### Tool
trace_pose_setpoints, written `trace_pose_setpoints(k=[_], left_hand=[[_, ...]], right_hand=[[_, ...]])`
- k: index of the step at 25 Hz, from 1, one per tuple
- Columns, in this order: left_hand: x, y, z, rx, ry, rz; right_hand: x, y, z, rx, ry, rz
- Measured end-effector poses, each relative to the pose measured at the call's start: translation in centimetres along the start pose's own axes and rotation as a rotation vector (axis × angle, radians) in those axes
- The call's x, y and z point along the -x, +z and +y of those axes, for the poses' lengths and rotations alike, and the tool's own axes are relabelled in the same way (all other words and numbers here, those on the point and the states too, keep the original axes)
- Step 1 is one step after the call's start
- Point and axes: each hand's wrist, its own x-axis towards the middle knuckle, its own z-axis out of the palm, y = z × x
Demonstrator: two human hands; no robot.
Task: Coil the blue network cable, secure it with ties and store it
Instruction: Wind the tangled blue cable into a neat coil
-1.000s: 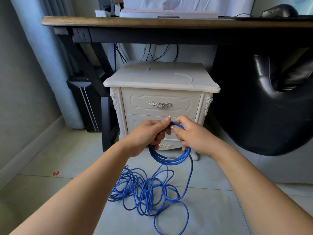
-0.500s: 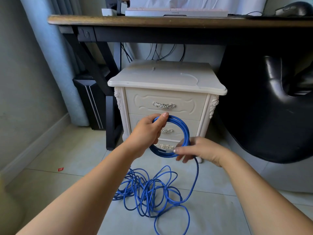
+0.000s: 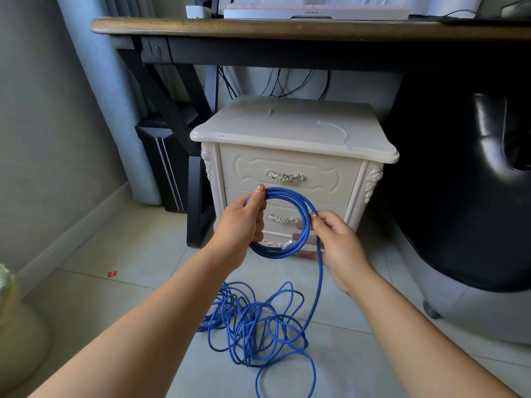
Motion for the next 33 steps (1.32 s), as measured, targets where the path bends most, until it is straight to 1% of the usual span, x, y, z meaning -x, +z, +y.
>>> trace_pose_setpoints(k=[3,5,9,11,14,15,16,18,21,23,25,27,29,30,32,33], left_hand=[[0.5,1.0,-0.1,0.075,-0.003,0.101],[0.8,1.3,-0.3,0.096,-0.001,0.166],[1.1,1.4,-0.2,0.11,0.0,0.232],[1.3,1.6,0.0,0.171,-0.037,0.188],[1.4,1.5,0.4,0.358,-0.173,-0.021],[1.4,1.3,0.6,0.369,-0.203,-0.093],[1.3,1.1,0.7,0.335,-0.215,-0.152],[1.5,0.6,1.0,0.181,-0.189,-0.245],[2.7,0.3,1.7,-0.155,-0.01,-0.34],[4.0,0.4,2.2,-0.324,0.123,-0.374],[4.8,0.4,2.5,-0.41,0.189,-0.391],[5.6,0.5,2.8,-0.441,0.18,-0.389],[6.1,0.6,2.8,-0.437,0.174,-0.341],[6.2,0.6,2.6,-0.432,0.187,-0.309],[6.1,0.7,2.1,-0.419,0.209,-0.269],[6.0,0.5,2.0,-0.401,0.214,-0.248]], right_hand=[[0.9,1.0,-0.7,-0.183,0.082,-0.054],[1.1,1.4,-1.4,-0.293,0.1,-0.091],[1.2,2.0,-2.0,-0.384,0.143,-0.135],[1.3,2.1,-2.3,-0.357,0.096,-0.125],[1.9,1.6,-3.1,-0.244,-0.028,-0.084],[2.2,1.2,-3.3,-0.185,-0.05,-0.073],[2.5,0.8,-3.5,-0.114,-0.066,-0.068],[3.3,0.2,-3.7,0.046,-0.088,-0.083],[4.3,-0.2,-4.4,0.272,-0.119,-0.194],[4.9,-0.3,-4.9,0.441,-0.153,-0.24],[5.4,-0.3,-5.4,0.607,-0.223,-0.223],[6.0,0.0,-5.6,0.731,-0.296,-0.187],[6.5,0.2,-5.5,0.763,-0.324,-0.154],[6.6,0.4,-5.4,0.729,-0.324,-0.138],[6.3,0.6,-5.3,0.59,-0.279,-0.113],[6.1,0.5,-5.2,0.511,-0.221,-0.118]])
